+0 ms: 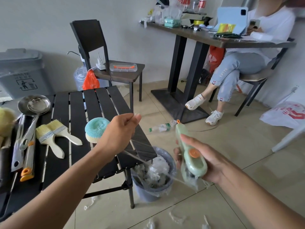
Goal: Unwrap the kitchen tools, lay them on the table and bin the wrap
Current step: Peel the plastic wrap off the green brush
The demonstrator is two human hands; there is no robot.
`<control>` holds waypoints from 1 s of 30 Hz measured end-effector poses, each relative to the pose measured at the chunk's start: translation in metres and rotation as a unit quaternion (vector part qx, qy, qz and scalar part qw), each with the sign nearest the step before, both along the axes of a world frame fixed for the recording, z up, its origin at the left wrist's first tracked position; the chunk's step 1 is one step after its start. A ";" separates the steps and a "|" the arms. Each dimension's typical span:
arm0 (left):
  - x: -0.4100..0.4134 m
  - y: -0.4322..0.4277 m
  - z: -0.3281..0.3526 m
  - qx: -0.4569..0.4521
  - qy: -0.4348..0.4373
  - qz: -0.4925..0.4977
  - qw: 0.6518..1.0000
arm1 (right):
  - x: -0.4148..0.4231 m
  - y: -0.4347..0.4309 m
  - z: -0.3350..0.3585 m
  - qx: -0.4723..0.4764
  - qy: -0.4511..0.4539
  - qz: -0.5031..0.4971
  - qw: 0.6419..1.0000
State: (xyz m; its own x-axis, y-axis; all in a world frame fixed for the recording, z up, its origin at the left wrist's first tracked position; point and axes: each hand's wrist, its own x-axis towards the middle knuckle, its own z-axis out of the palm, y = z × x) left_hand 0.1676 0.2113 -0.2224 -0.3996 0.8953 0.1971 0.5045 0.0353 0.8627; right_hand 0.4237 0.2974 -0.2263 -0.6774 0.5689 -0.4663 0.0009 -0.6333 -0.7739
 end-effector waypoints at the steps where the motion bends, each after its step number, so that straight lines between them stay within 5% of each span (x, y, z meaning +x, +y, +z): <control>1: 0.000 -0.001 0.001 0.010 -0.004 0.001 1.000 | -0.002 -0.002 0.000 0.020 -0.014 0.022 0.999; 9: -0.013 -0.008 -0.002 0.026 -0.007 0.059 0.998 | 0.008 0.012 -0.005 0.110 -0.109 0.010 0.988; 22: -0.037 0.007 -0.015 -0.008 0.026 0.166 0.986 | 0.015 0.014 0.006 0.130 -0.082 0.008 0.988; 26: -0.014 0.008 -0.027 0.038 -0.112 0.099 0.988 | 0.014 0.016 0.006 0.153 -0.080 -0.032 0.984; 30: 0.015 0.011 -0.021 0.101 -0.353 0.021 0.930 | 0.009 0.013 0.014 0.144 -0.054 -0.012 0.988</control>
State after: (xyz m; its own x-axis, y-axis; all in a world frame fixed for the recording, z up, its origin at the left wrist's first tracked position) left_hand 0.1821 0.2223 -0.2432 -0.5270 0.8492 0.0347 -0.1880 -0.1564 0.9696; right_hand 0.4323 0.3103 -0.2118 -0.6177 0.7032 -0.3521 0.0816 -0.3880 -0.9180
